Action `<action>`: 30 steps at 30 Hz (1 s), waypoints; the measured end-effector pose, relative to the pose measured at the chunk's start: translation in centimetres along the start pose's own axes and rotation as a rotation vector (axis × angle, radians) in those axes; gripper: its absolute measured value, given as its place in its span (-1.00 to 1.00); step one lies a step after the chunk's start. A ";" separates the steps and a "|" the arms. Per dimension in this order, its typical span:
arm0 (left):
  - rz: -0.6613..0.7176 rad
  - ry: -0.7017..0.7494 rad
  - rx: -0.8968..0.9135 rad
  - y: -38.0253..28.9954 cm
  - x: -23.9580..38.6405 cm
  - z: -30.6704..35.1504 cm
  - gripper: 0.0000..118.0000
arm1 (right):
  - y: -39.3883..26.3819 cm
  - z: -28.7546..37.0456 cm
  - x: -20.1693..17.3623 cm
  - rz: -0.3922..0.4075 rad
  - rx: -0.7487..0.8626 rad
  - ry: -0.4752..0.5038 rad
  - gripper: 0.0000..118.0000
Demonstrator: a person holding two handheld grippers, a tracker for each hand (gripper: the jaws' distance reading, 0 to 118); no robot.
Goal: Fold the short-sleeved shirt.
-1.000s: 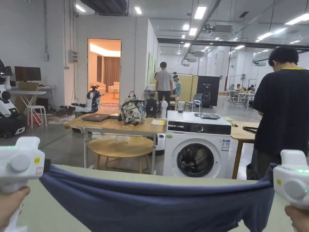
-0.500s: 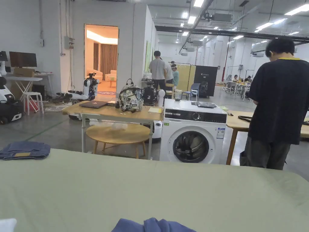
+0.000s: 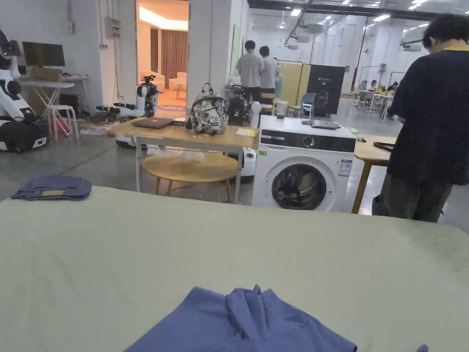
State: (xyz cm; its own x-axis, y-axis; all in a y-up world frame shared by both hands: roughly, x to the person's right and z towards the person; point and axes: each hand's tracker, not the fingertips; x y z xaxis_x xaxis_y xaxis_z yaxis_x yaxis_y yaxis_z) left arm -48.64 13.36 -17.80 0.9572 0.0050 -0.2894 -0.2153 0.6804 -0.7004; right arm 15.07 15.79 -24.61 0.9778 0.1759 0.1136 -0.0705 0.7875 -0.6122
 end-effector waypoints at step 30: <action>-0.102 -0.099 0.485 4.6 16.4 9.9 -1.00 | 5.9 8.7 -15.2 -0.082 0.429 0.223 -1.00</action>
State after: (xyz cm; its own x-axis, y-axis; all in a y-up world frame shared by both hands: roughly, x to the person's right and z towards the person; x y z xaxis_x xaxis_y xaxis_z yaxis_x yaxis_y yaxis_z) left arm -31.99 23.79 -19.30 0.9875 -0.0263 -0.1555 -0.0271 0.9430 -0.3316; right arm -1.91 22.91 -23.10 0.9987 0.0091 -0.0511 -0.0204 0.9740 -0.2256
